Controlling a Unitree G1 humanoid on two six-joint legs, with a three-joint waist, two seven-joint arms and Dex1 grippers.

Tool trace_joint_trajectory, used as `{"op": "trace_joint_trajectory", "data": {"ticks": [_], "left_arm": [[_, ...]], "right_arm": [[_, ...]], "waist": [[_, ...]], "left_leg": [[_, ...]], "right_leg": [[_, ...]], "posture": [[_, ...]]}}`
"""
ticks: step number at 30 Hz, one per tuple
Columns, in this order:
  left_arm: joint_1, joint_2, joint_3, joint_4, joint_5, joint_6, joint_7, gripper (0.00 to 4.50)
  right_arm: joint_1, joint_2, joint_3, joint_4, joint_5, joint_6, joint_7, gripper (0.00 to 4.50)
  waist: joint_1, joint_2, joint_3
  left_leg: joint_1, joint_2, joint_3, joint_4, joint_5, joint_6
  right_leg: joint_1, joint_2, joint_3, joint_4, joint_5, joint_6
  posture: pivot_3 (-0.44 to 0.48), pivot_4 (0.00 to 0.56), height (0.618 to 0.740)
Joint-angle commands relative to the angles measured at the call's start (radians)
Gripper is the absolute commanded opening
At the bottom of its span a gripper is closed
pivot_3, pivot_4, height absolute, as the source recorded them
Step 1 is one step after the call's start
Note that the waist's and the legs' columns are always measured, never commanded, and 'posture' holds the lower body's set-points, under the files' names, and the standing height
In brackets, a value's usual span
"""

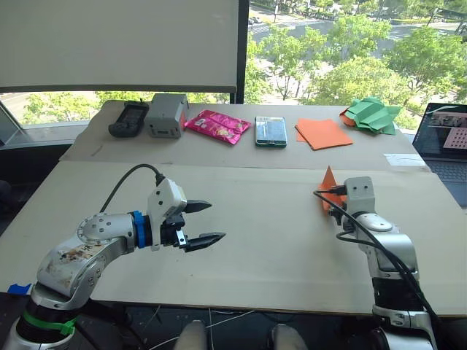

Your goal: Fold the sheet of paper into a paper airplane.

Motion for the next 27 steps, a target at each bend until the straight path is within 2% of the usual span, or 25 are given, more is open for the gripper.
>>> {"op": "trace_joint_trajectory", "data": {"ticks": [1,4,9,12,15,17,20,27], "left_arm": [[-0.015,0.008,0.013,-0.010,-0.006,-0.016,-0.006,4.22],[-0.012,0.011,0.024,-0.006,-0.007,-0.015,-0.003,4.22],[0.033,0.036,0.069,0.036,0.014,-0.028,0.001,4.22],[0.091,0.033,0.150,0.113,0.031,-0.057,0.022,4.22],[0.117,-0.032,0.191,0.241,0.096,-0.146,0.103,4.22],[0.126,-0.081,0.219,0.290,0.116,-0.204,0.139,4.22],[0.162,-0.127,0.254,0.321,0.126,-0.255,0.166,4.22],[0.215,-0.159,0.256,0.333,0.141,-0.287,0.189,4.22]], "right_arm": [[-0.021,-0.002,-0.048,-0.069,0.022,0.006,-0.009,3.37],[-0.036,-0.016,-0.065,-0.119,0.042,-0.014,0.009,4.44],[-0.038,-0.048,-0.052,-0.241,0.132,-0.066,0.133,4.48],[0.056,-0.074,0.008,-0.420,0.287,-0.151,0.350,4.48],[0.149,-0.097,0.055,-0.482,0.362,-0.183,0.459,4.48],[0.198,-0.132,0.116,-0.464,0.322,-0.235,0.485,4.48],[0.243,-0.123,0.162,-0.376,0.259,-0.343,0.455,4.48],[0.260,-0.114,0.211,-0.264,0.173,-0.450,0.415,4.48]], "waist": [[0.000,0.000,0.000],[0.001,0.000,0.000],[-0.003,0.001,0.000],[-0.005,0.001,0.000],[-0.006,0.001,0.000],[-0.003,0.000,0.001],[0.002,-0.003,0.001],[0.009,-0.003,0.001]], "left_leg": [[0.000,0.000,0.000,0.000,0.000,0.000],[0.000,0.000,0.000,0.000,0.000,0.000],[0.000,0.000,0.000,0.000,0.000,0.000],[0.001,0.000,0.000,-0.001,0.000,0.000],[0.003,0.001,-0.001,-0.002,-0.002,0.001],[0.002,0.001,0.000,-0.002,-0.005,-0.005],[0.000,0.000,0.001,0.000,-0.006,-0.006],[-0.001,0.000,0.001,0.000,-0.007,-0.008]], "right_leg": [[0.000,0.000,0.000,0.000,0.000,0.000],[0.000,0.000,0.000,0.000,0.000,0.000],[0.000,0.000,0.000,0.000,0.000,0.000],[0.000,0.000,0.000,0.000,0.000,0.000],[0.000,0.001,0.000,0.000,-0.001,-0.001],[0.001,0.001,0.000,-0.001,-0.001,-0.001],[0.000,0.000,0.000,-0.003,-0.001,-0.001],[-0.001,0.000,0.000,-0.003,-0.001,-0.001]], "posture": [[0.000,0.150,0.702],[0.000,0.150,0.702],[0.000,0.150,0.702],[0.000,0.150,0.702],[0.000,0.150,0.702],[0.000,0.150,0.702],[0.000,0.150,0.702],[0.000,0.150,0.702]]}}
